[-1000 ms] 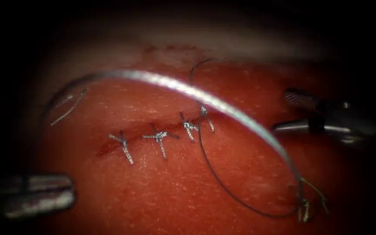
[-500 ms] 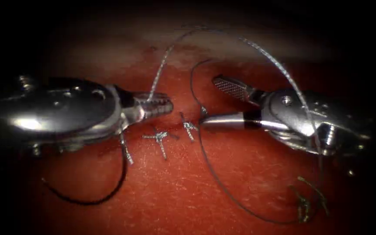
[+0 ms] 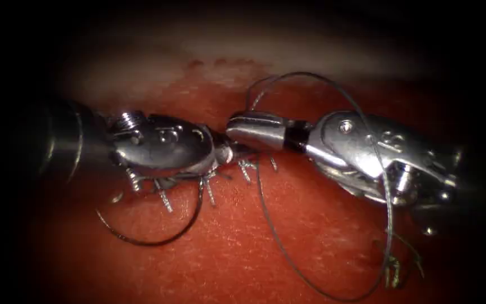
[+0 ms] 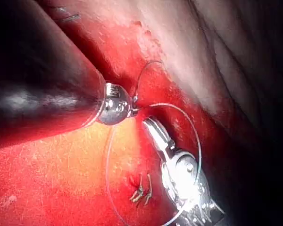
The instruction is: Wound Closure
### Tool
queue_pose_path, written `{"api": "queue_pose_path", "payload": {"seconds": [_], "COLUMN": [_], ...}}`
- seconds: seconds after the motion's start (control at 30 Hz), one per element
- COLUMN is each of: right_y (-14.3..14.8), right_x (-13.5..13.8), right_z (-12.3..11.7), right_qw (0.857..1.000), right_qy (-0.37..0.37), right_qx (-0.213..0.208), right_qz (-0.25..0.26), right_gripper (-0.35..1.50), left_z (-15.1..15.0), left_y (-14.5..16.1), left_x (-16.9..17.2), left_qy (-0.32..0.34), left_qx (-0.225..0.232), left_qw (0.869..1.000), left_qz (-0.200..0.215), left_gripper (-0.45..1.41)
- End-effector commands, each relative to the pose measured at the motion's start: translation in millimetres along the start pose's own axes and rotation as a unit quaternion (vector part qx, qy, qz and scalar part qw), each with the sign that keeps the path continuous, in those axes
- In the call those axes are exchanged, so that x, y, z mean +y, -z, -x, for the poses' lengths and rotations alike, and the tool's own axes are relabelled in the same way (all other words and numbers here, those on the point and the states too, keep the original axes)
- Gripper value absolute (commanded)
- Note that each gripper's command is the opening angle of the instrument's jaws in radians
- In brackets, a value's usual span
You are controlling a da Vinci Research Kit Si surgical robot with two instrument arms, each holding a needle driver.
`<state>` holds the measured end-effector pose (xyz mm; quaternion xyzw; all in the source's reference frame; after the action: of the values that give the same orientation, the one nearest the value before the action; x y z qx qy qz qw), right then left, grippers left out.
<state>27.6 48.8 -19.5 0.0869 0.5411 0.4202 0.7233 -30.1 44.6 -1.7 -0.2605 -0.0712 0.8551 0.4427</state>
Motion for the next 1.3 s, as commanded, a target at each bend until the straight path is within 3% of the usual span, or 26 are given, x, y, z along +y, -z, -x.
{"api": "queue_pose_path", "payload": {"seconds": [0.03, 0.1, 0.17, 0.23, 0.33, 0.37, 0.5, 0.6, 0.67, 0.7, 0.8, 0.9, 1.0, 1.07, 1.13, 1.17, 1.23, 1.3], "right_y": [-1.8, -3.0, -3.3, -3.3, -3.3, -3.6, -4.4, -5.3, -6.2, -6.2, -7.4, -8.9, -9.4, -10.1, -10.3, -10.8, -11.1, -11.7], "right_x": [0.8, 4.2, 5.8, 8.8, 11.4, 12.4, 13.6, 13.8, 13.3, 13.3, 13.2, 13.7, 14.1, 14.7, 14.7, 14.7, 14.8, 15.2], "right_z": [0.3, 0.9, 1.9, 4.5, 6.5, 6.9, 6.9, 7.5, 7.9, 7.9, 8.9, 10.3, 11.1, 12.4, 12.7, 13.3, 13.6, 14.2], "right_qw": [1.0, 0.999, 0.997, 0.993, 0.991, 0.991, 0.989, 0.987, 0.981, 0.981, 0.967, 0.949, 0.932, 0.907, 0.901, 0.884, 0.871, 0.844], "right_qy": [0.004, -0.022, -0.038, -0.071, -0.095, -0.103, -0.121, -0.121, -0.136, -0.136, -0.182, -0.241, -0.294, -0.36, -0.374, -0.41, -0.436, -0.484], "right_qx": [-0.006, -0.032, -0.055, -0.09, -0.09, -0.076, -0.062, -0.084, -0.122, -0.122, -0.175, -0.201, -0.209, -0.216, -0.218, -0.221, -0.222, -0.221], "right_qz": [0.01, 0.031, 0.037, 0.037, 0.037, 0.041, 0.051, 0.062, 0.065, 0.065, 0.028, 0.016, 0.016, 0.024, 0.028, 0.036, 0.044, 0.058], "right_gripper": [0.07, 0.31, 0.41, 0.47, 0.54, 0.66, 0.63, 0.88, 0.81, 0.81, 0.76, 0.86, 0.84, 0.76, 0.74, 0.74, 0.73, 0.66], "left_z": [0.4, 1.2, 1.8, 2.8, 3.9, 4.6, 5.6, 5.3, 5.0, 5.0, 5.6, 6.4, 6.6, 6.6, 6.6, 6.6, 6.6, 6.7], "left_y": [-0.9, -1.0, -0.7, 0.6, 1.4, 1.3, 0.8, 2.1, 4.3, 4.3, 5.9, 6.6, 6.8, 6.8, 6.8, 6.8, 6.8, 6.8], "left_x": [0.4, 0.5, 0.5, -0.3, -1.0, -0.5, 2.2, 3.8, 4.3, 4.3, 4.4, 4.5, 4.5, 4.6, 4.6, 4.6, 4.6, 4.6], "left_qy": [-0.001, -0.005, -0.009, -0.016, -0.023, -0.024, -0.026, -0.023, -0.026, -0.026, -0.029, -0.031, -0.032, -0.032, -0.032, -0.033, -0.033, -0.033], "left_qx": [-0.003, -0.013, -0.019, -0.025, -0.036, -0.041, -0.048, -0.051, -0.053, -0.053, -0.052, -0.054, -0.054, -0.055, -0.055, -0.055, -0.055, -0.057], "left_qw": [1.0, 1.0, 1.0, 0.999, 0.999, 0.999, 0.998, 0.998, 0.997, 0.997, 0.997, 0.997, 0.997, 0.997, 0.997, 0.997, 0.997, 0.997], "left_qz": [0.0, 0.003, 0.006, 0.011, 0.013, 0.01, 0.023, 0.031, 0.039, 0.039, 0.039, 0.04, 0.041, 0.041, 0.041, 0.041, 0.041, 0.041], "left_gripper": [-0.35, -0.35, -0.35, -0.35, -0.35, -0.35, -0.35, -0.35, -0.35, -0.35, -0.35, -0.35, -0.35, -0.35, -0.35, -0.35, -0.35, -0.35]}}
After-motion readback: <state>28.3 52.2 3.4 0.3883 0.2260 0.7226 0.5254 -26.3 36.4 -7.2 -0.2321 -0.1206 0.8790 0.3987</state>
